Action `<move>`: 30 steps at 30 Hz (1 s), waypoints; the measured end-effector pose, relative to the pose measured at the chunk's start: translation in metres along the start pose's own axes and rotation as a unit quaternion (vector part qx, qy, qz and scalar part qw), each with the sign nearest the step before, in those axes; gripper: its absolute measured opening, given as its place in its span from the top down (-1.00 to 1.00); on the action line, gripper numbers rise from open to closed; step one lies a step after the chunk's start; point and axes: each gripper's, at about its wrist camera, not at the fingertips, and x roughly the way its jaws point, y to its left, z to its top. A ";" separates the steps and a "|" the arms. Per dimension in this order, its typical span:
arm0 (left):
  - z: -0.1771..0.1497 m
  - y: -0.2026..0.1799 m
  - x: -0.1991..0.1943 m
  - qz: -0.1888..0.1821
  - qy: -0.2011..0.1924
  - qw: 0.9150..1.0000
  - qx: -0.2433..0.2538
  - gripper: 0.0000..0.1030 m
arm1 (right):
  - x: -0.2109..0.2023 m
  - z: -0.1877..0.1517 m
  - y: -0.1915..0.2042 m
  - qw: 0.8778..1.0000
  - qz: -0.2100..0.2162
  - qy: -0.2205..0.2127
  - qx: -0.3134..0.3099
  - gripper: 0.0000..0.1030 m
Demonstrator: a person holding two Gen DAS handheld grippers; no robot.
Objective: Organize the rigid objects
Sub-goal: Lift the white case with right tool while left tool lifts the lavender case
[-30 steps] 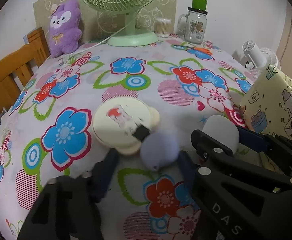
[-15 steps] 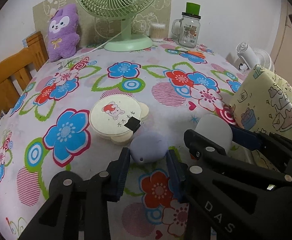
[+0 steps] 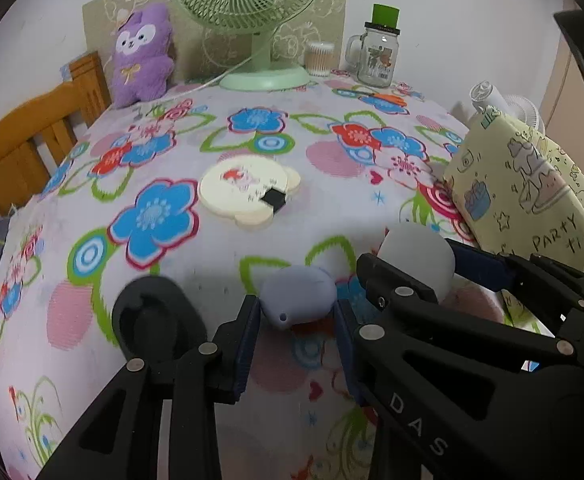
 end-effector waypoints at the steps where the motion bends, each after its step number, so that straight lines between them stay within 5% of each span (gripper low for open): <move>1: -0.002 0.000 0.000 0.000 0.003 1.000 -0.001 0.23 | 0.000 -0.002 0.000 1.000 0.000 0.004 -0.002 -0.13; 4: -0.007 -0.002 0.001 0.003 0.002 1.000 0.001 0.13 | 0.001 -0.007 -0.002 1.000 0.001 0.007 0.002 -0.13; 7: -0.006 -0.004 0.004 -0.006 -0.001 1.000 0.003 -0.38 | 0.000 -0.007 -0.005 1.000 -0.009 0.004 0.002 -0.12; 8: -0.005 -0.005 0.005 -0.005 -0.004 1.000 0.003 -0.39 | 0.001 -0.006 -0.006 1.000 -0.011 0.004 0.003 -0.12; 12: -0.001 -0.009 0.010 0.002 -0.011 1.000 0.011 -0.38 | 0.006 -0.004 -0.012 1.000 -0.017 0.008 0.014 -0.12; 16: 0.002 -0.007 0.009 0.004 -0.013 1.000 0.010 0.17 | 0.006 -0.001 -0.013 1.000 -0.014 0.003 0.016 -0.13; 30: 0.003 -0.006 -0.022 0.017 -0.030 0.999 0.003 0.18 | -0.024 0.002 -0.004 1.000 -0.004 -0.024 0.007 -0.13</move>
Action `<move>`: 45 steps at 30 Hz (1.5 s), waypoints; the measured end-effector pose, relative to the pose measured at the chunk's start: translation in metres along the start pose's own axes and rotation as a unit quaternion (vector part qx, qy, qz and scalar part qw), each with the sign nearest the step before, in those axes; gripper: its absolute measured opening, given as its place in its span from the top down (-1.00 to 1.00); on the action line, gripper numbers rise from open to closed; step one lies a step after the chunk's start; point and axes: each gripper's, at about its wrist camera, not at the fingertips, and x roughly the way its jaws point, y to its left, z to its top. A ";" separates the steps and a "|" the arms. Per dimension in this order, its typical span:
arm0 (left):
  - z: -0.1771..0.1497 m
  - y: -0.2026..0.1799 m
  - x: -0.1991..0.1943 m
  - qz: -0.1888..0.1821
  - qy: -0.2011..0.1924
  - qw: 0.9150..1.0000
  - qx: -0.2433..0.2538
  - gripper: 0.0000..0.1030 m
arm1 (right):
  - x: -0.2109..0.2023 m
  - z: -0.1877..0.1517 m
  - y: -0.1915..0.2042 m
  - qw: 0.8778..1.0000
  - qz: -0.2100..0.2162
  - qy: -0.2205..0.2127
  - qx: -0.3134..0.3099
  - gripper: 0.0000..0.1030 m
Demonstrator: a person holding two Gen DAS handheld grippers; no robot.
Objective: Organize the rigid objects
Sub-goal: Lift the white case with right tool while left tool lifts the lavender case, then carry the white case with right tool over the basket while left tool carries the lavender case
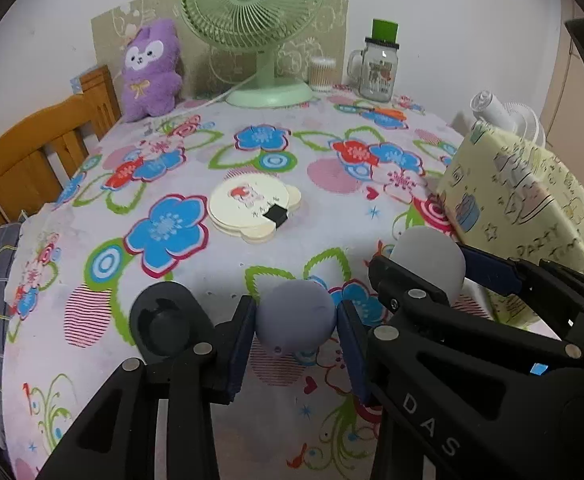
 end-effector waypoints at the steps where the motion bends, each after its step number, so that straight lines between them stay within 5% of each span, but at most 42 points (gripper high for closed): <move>1: 0.000 0.000 -0.004 0.001 -0.003 1.000 0.000 0.18 | -0.005 0.000 0.000 1.000 0.001 -0.004 -0.001 -0.13; 27: 0.003 -0.025 -0.086 0.022 -0.058 0.998 -0.005 0.18 | -0.091 0.002 -0.008 0.998 0.016 -0.062 -0.014 -0.13; 45: 0.018 -0.082 -0.101 0.011 -0.075 0.997 0.023 0.17 | -0.122 0.006 -0.061 0.996 0.005 -0.085 -0.003 -0.13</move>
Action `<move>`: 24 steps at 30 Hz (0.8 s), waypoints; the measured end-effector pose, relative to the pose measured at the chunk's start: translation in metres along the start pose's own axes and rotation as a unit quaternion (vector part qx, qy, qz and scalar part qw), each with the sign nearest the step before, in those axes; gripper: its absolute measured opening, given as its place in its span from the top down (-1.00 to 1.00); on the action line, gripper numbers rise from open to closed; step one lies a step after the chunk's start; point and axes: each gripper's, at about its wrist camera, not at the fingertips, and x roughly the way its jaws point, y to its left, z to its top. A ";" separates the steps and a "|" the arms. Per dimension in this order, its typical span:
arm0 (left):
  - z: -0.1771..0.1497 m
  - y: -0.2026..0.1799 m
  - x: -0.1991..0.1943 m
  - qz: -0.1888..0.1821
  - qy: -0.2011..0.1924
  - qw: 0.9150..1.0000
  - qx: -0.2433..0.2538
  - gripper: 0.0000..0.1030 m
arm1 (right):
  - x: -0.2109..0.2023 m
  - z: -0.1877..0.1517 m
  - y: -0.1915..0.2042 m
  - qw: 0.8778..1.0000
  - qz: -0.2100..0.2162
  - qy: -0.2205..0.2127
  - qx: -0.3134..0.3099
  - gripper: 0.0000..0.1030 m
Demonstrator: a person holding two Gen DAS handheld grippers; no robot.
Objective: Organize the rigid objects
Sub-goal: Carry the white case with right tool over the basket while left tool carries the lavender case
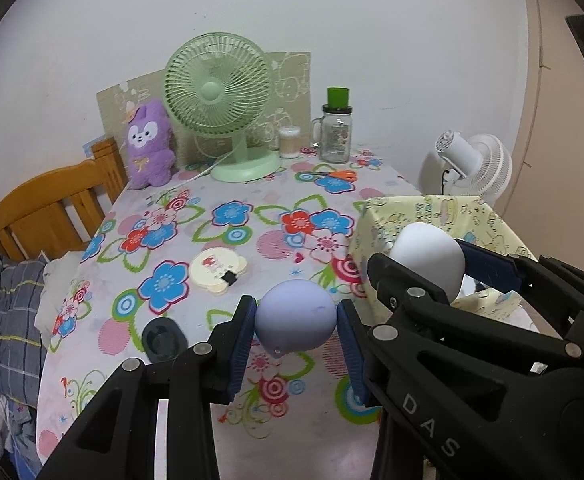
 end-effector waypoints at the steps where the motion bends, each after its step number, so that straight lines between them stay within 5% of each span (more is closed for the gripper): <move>1: 0.001 -0.003 0.000 -0.001 0.000 1.000 0.002 0.17 | -0.001 0.000 -0.004 1.000 -0.001 0.000 0.002 -0.13; 24: 0.031 -0.075 0.025 -0.054 -0.001 0.998 0.035 0.17 | 0.003 0.015 -0.081 0.999 -0.043 -0.003 0.031 -0.13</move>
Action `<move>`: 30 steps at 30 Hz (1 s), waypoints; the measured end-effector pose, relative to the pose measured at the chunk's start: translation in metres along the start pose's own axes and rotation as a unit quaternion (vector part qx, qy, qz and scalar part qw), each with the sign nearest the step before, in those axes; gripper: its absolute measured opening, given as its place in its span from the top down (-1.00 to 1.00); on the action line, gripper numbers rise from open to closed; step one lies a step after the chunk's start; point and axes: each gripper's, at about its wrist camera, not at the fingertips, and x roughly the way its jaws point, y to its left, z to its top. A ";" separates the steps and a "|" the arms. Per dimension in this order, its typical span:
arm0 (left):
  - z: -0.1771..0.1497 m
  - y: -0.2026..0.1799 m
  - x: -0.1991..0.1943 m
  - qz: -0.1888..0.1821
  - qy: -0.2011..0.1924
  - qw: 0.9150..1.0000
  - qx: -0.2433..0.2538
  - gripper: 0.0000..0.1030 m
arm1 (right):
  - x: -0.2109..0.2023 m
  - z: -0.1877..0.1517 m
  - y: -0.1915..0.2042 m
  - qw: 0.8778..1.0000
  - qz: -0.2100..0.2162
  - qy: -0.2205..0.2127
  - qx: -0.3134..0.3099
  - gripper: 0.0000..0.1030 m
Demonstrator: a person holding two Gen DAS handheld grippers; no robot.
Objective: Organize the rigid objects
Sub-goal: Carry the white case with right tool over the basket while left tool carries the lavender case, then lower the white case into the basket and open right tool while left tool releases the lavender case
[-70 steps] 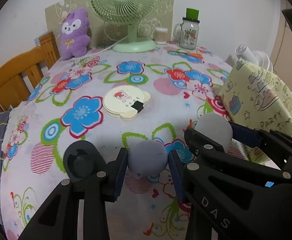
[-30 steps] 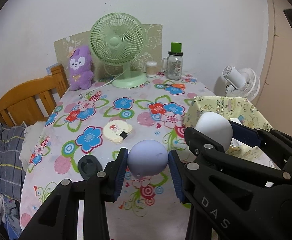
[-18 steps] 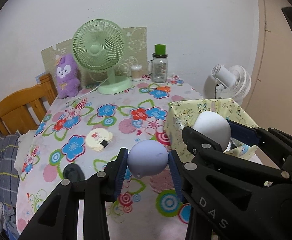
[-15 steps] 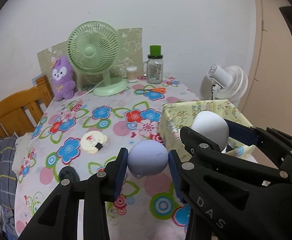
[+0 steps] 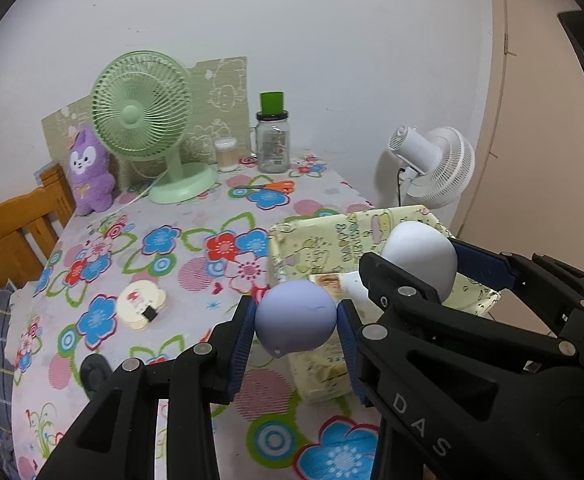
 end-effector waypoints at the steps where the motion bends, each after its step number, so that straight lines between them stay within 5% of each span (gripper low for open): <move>1: 0.001 -0.003 0.002 -0.002 0.001 1.000 0.002 0.17 | 0.002 0.000 -0.004 1.000 -0.002 0.001 0.002 -0.13; 30: 0.006 -0.057 0.082 -0.035 0.066 0.996 0.053 0.17 | 0.064 -0.012 -0.072 0.996 -0.035 0.061 0.047 -0.13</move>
